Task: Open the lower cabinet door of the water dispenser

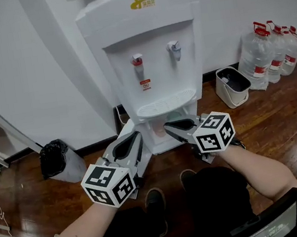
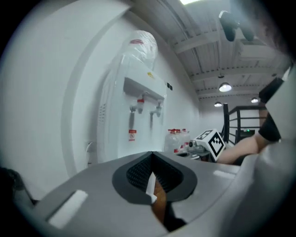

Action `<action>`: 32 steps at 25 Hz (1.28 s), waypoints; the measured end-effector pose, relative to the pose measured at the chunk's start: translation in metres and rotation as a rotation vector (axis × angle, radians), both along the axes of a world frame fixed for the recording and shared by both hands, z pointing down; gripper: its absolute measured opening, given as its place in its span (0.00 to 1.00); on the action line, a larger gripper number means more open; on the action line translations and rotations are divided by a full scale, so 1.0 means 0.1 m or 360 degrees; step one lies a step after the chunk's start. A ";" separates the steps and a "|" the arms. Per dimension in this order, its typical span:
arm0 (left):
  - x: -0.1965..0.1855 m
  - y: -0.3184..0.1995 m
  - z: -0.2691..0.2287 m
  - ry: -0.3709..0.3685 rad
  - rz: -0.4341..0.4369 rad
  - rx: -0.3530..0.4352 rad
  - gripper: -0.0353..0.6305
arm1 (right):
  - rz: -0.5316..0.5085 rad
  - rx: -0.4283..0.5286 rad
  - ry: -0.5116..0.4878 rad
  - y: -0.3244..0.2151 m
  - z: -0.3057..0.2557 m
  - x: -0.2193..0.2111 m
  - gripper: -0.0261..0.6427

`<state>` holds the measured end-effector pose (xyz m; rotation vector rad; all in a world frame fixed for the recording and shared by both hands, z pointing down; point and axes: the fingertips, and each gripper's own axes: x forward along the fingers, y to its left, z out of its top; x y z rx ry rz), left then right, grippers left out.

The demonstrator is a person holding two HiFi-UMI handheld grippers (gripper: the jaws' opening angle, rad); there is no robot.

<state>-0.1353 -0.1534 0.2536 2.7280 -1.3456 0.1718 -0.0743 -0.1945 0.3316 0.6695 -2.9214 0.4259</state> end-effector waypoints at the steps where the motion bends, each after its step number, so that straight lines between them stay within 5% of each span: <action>1: -0.03 0.00 -0.11 0.0040 -0.0040 0.0018 0.08 | -0.0023 0.0012 -0.0002 0.04 -0.11 -0.01 0.05; 8: -0.14 0.04 -0.22 0.0068 -0.0125 -0.0006 0.09 | -0.0128 0.0096 0.0056 0.38 -0.66 -0.06 0.04; 15: -0.19 0.07 -0.33 0.0122 -0.0135 0.0046 0.10 | -0.0062 0.0061 -0.0018 0.50 -1.11 -0.08 0.04; 32: -0.22 0.21 -0.43 0.0042 -0.0018 0.0148 0.10 | -0.0010 0.0195 0.0023 0.54 -1.06 -0.15 0.04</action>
